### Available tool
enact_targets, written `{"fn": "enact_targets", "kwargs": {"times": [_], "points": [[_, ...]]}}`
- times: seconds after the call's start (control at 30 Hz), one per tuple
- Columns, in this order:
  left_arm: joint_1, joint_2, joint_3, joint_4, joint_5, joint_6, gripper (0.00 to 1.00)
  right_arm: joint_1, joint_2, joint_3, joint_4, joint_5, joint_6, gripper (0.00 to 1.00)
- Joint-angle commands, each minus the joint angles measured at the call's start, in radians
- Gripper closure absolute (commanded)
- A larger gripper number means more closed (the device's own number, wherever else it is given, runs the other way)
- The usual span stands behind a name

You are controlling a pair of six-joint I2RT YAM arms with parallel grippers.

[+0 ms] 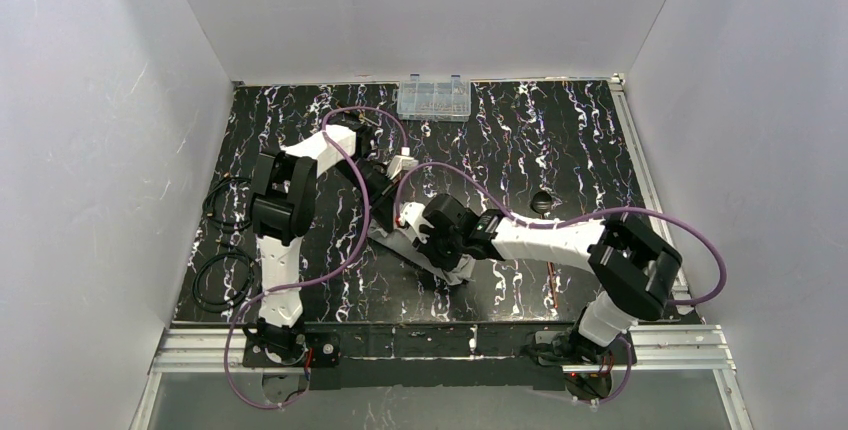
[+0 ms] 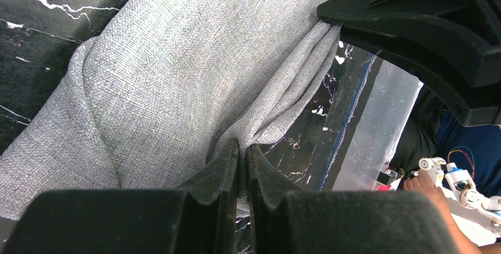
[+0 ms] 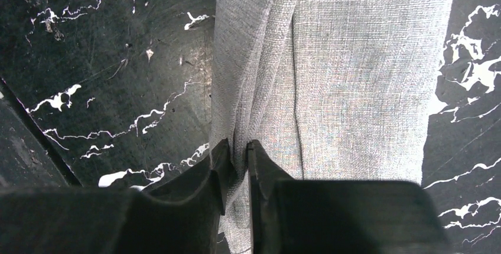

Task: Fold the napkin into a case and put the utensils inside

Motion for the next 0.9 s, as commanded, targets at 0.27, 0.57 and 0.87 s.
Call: {"fn": "enact_targets", "kwargs": {"times": [0.27, 0.57, 0.87], "points": [[0.022, -0.006, 0.056, -0.082, 0.064, 0.023, 0.95, 0.0, -0.094, 0.045, 0.02, -0.003, -0.008, 0.99], [0.028, 0.001, 0.08, -0.107, 0.077, 0.04, 0.95, -0.118, -0.034, 0.13, -0.097, -0.158, -0.057, 0.99], [0.028, 0.035, 0.119, -0.096, 0.067, 0.011, 0.94, -0.208, 0.101, 0.225, -0.21, -0.277, -0.114, 0.99]]}}
